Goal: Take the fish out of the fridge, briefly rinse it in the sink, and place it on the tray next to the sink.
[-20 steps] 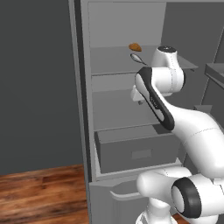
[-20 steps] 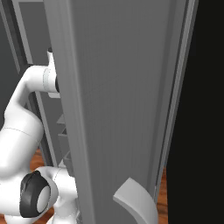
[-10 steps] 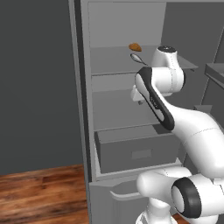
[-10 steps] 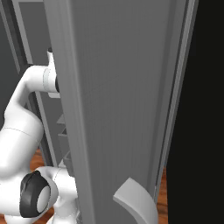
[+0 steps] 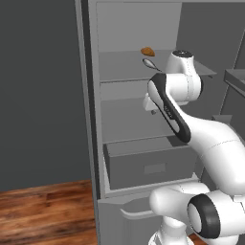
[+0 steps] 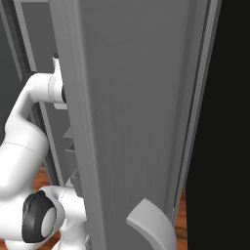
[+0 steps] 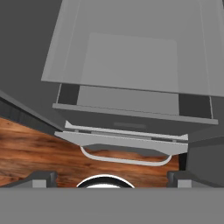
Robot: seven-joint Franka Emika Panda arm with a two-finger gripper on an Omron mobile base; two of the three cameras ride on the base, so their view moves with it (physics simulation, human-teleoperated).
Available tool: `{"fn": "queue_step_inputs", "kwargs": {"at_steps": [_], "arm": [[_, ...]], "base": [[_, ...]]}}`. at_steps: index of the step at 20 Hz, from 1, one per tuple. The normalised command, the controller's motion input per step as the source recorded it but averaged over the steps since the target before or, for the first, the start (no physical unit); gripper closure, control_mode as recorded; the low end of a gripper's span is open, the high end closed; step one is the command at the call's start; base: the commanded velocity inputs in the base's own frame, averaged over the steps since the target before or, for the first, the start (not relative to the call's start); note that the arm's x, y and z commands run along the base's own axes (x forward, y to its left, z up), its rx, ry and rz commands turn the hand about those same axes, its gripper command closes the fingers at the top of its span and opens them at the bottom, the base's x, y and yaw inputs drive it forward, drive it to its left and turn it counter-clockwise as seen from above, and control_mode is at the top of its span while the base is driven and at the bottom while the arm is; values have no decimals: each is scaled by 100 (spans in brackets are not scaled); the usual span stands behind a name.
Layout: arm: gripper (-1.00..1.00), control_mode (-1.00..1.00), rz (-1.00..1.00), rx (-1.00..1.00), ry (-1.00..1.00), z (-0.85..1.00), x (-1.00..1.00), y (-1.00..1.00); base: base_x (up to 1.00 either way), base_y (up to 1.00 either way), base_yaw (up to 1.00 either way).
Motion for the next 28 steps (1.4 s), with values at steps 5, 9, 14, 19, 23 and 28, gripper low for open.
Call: {"fn": "queue_step_inputs", "kwargs": {"at_steps": [5,9,14,19,23,28], "arm": [[-100,-100,0,0,0,0,0,0],[-100,-100,0,-2,-14,0,-1,5],[-100,-100,1,-2,-53,48,-29,-1],[-100,-100,0,0,-43,72,-6,-3],[-100,-100,0,0,-18,64,10,0],[-100,-100,0,2,-1,53,27,-21]], "base": [[0,0,0],[0,0,0],[0,0,0],[0,0,0],[0,0,0],[0,0,0]]}}
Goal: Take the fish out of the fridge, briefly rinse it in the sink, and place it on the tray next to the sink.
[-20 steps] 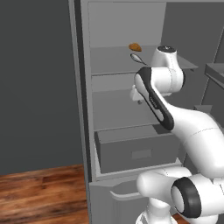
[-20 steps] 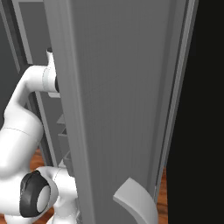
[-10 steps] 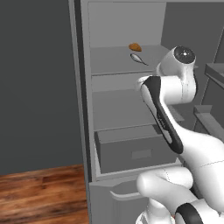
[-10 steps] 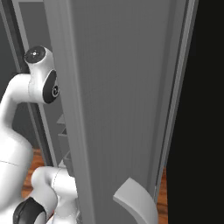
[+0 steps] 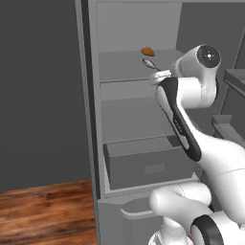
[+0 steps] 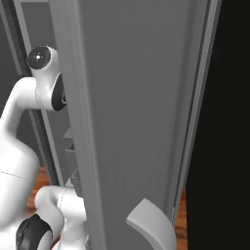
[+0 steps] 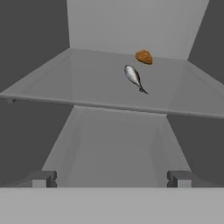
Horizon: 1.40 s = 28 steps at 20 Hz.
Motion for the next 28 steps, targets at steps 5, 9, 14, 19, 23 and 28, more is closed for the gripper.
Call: {"fn": "queue_step_inputs", "kwargs": {"at_steps": [5,9,14,19,23,28], "arm": [[-100,-100,3,4,1,12,28,-52],[-100,-100,7,0,0,-4,32,-25],[-100,-100,1,0,0,-18,49,-10],[-100,-100,-3,-3,0,-29,65,-2],[-100,-100,-20,-2,0,-4,80,8],[-100,-100,-13,2,0,1,54,1]], "base": [[0,0,0],[0,0,0],[0,0,0],[0,0,0],[0,0,0],[0,0,0]]}}
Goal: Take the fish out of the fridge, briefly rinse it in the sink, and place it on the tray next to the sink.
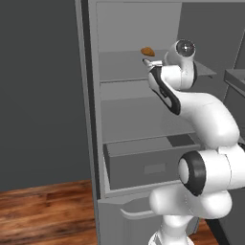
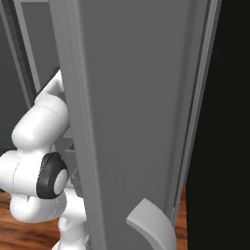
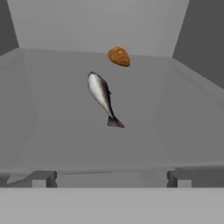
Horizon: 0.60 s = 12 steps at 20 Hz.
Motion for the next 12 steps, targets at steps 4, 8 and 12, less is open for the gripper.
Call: {"fn": "queue_step_inputs", "kwargs": {"at_steps": [4,8,12], "arm": [[-100,-100,0,2,1,0,1,0],[-100,-100,0,0,0,-1,27,-8],[-100,-100,0,0,0,-4,27,-17]], "base": [[0,0,0],[0,0,0],[0,0,0]]}}
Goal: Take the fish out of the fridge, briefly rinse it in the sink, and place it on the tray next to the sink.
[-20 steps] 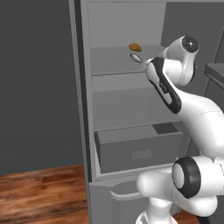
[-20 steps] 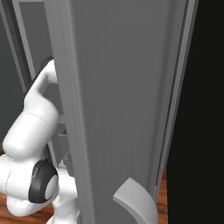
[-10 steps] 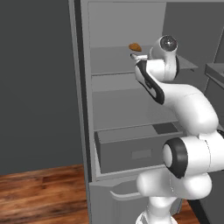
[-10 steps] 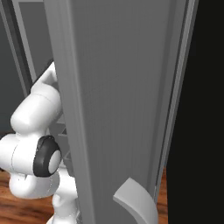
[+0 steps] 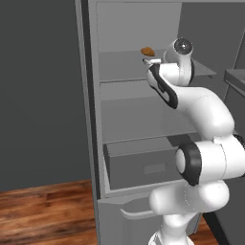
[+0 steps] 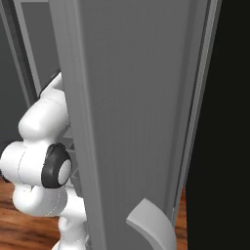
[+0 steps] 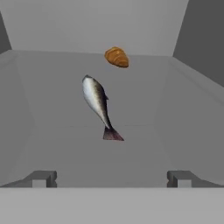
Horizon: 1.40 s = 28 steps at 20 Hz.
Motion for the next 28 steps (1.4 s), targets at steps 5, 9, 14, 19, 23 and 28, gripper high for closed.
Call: {"fn": "queue_step_inputs", "kwargs": {"at_steps": [5,9,14,19,23,28], "arm": [[-100,-100,0,0,1,0,34,-4],[-100,-100,0,0,4,0,49,0],[-100,-100,0,0,5,0,50,0],[-100,-100,0,0,5,-7,45,0],[-100,-100,0,0,8,-21,22,1],[-100,-100,0,0,5,-24,17,3]], "base": [[0,0,0],[0,0,0],[0,0,0],[0,0,0],[0,0,0],[0,0,0]]}}
